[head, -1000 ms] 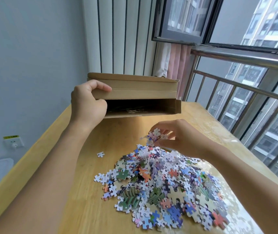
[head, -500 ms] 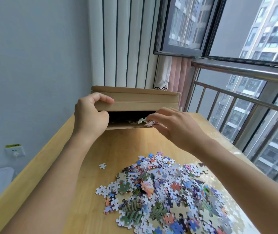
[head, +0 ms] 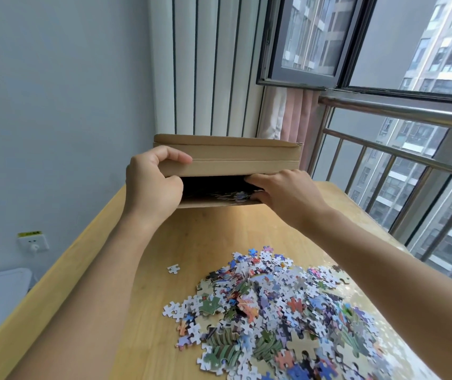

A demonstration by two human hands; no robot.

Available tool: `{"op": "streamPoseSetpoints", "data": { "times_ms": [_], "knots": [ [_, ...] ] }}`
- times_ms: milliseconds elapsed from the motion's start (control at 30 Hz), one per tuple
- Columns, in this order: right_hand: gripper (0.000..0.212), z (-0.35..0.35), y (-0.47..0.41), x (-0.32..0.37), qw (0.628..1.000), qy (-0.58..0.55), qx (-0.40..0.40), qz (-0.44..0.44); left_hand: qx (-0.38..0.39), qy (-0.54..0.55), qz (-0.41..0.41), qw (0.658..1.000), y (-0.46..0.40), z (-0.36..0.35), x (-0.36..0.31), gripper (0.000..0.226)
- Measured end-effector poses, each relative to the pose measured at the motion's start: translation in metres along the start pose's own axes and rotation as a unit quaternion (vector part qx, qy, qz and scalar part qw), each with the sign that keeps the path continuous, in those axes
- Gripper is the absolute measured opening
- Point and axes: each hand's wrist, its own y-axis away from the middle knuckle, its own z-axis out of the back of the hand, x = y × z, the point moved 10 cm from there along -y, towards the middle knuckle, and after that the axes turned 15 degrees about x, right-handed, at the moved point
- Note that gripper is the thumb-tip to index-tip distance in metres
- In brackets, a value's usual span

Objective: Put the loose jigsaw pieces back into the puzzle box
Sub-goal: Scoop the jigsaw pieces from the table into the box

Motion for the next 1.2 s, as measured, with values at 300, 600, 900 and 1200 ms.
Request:
{"op": "streamPoseSetpoints", "data": {
  "times_ms": [300, 600, 900, 1200],
  "knots": [
    [0.016, -0.012, 0.008, -0.014, 0.991, -0.128, -0.005, -0.028, -0.005, -0.006, 0.002, 1.000, 0.000, 0.002, 0.001, 0.053],
    [0.011, -0.004, 0.016, -0.013, 0.984, -0.175, 0.014, -0.021, -0.005, -0.009, -0.001, 1.000, 0.000, 0.002, 0.002, 0.054],
    [0.028, 0.000, 0.033, 0.022, 0.985, -0.157, 0.022, 0.061, -0.001, -0.014, -0.002, 1.000, 0.001, 0.001, -0.001, 0.052],
    [0.107, -0.121, 0.086, 0.032, 0.837, -0.314, 0.447, -0.025, 0.000, -0.019, -0.007, 1.000, 0.002, 0.002, -0.002, 0.052]
  ]
}}
